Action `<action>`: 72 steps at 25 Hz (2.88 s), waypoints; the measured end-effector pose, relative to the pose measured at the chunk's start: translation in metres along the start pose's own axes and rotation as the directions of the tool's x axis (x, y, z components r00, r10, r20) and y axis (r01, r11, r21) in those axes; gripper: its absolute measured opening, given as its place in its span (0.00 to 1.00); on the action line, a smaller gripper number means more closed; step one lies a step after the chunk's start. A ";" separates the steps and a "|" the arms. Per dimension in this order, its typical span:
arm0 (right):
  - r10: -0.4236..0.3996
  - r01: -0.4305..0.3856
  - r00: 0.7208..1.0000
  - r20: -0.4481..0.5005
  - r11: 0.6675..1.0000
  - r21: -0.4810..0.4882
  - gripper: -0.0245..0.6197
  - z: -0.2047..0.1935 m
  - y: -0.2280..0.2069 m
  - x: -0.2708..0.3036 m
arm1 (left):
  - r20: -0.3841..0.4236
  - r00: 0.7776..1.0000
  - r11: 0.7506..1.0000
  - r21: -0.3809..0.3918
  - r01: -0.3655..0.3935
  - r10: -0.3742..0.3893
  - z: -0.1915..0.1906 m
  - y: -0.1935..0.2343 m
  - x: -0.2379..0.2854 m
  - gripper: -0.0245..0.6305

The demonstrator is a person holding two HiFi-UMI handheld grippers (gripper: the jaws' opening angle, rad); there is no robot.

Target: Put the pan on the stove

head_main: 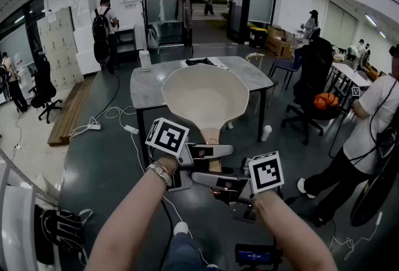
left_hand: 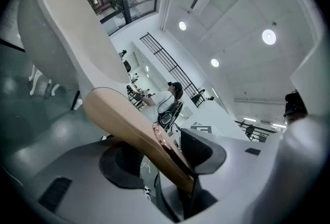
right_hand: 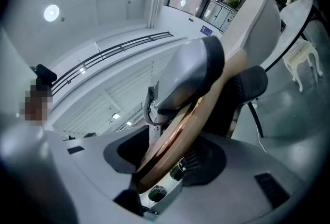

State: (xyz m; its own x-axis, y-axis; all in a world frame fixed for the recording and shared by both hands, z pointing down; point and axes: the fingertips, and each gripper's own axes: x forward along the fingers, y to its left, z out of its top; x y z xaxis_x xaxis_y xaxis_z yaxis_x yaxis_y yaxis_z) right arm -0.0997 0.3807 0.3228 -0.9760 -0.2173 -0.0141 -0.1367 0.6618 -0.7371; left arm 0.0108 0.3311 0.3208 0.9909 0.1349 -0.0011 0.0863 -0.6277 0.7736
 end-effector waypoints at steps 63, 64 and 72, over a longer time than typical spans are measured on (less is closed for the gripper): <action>-0.065 0.061 0.995 0.069 0.996 0.059 0.35 0.241 -0.235 0.103 | -0.066 0.998 1.000 -0.026 -0.003 0.001 0.252 0.230 -0.074 0.39; -0.062 0.058 0.996 0.067 0.996 0.061 0.35 0.247 -0.240 0.101 | -0.064 0.998 1.000 -0.029 -0.006 0.004 0.258 0.235 -0.072 0.39; -0.039 0.037 0.999 0.036 0.997 0.062 0.35 0.293 -0.284 0.080 | -0.032 0.999 0.999 -0.033 -0.016 0.015 0.308 0.278 -0.046 0.39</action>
State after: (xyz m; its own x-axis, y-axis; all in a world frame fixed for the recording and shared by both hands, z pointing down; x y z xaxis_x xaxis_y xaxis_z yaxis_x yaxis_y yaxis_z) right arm -0.0892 -0.0351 0.3327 -0.9631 -0.2689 -0.0098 -0.1618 0.6078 -0.7775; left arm 0.0213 -0.0852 0.3405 0.9882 0.1498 0.0306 0.0670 -0.6040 0.7942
